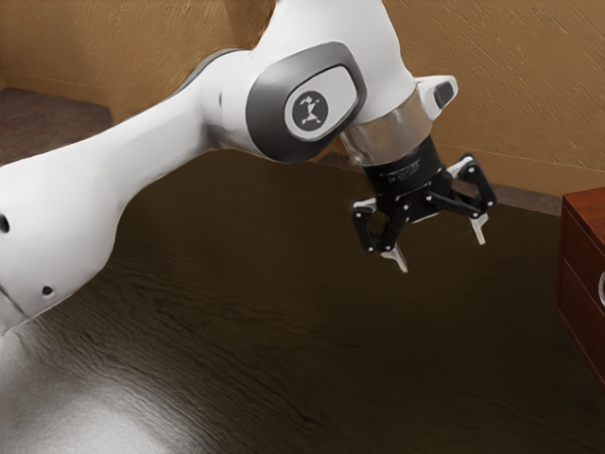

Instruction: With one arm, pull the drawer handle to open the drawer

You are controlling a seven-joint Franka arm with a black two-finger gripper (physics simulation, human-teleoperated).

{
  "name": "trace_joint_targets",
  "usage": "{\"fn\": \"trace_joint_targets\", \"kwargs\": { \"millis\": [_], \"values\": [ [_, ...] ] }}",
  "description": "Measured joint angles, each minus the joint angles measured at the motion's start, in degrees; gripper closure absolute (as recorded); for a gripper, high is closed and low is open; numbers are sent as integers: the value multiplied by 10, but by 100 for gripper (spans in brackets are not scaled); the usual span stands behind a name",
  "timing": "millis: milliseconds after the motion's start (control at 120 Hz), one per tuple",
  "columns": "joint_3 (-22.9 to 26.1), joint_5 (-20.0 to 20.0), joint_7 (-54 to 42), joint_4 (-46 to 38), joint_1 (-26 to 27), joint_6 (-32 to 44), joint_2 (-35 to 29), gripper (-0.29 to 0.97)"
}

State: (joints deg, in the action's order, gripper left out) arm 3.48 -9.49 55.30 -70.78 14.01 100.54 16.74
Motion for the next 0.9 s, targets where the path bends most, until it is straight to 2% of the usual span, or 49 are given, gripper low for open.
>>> {"fn": "trace_joint_targets", "kwargs": {
  "millis": [317,900],
  "values": [
    [0,-26,64,-3,43,101,45,0],
    [0,-28,122,-70,77,220,45,0]
  ]
}}
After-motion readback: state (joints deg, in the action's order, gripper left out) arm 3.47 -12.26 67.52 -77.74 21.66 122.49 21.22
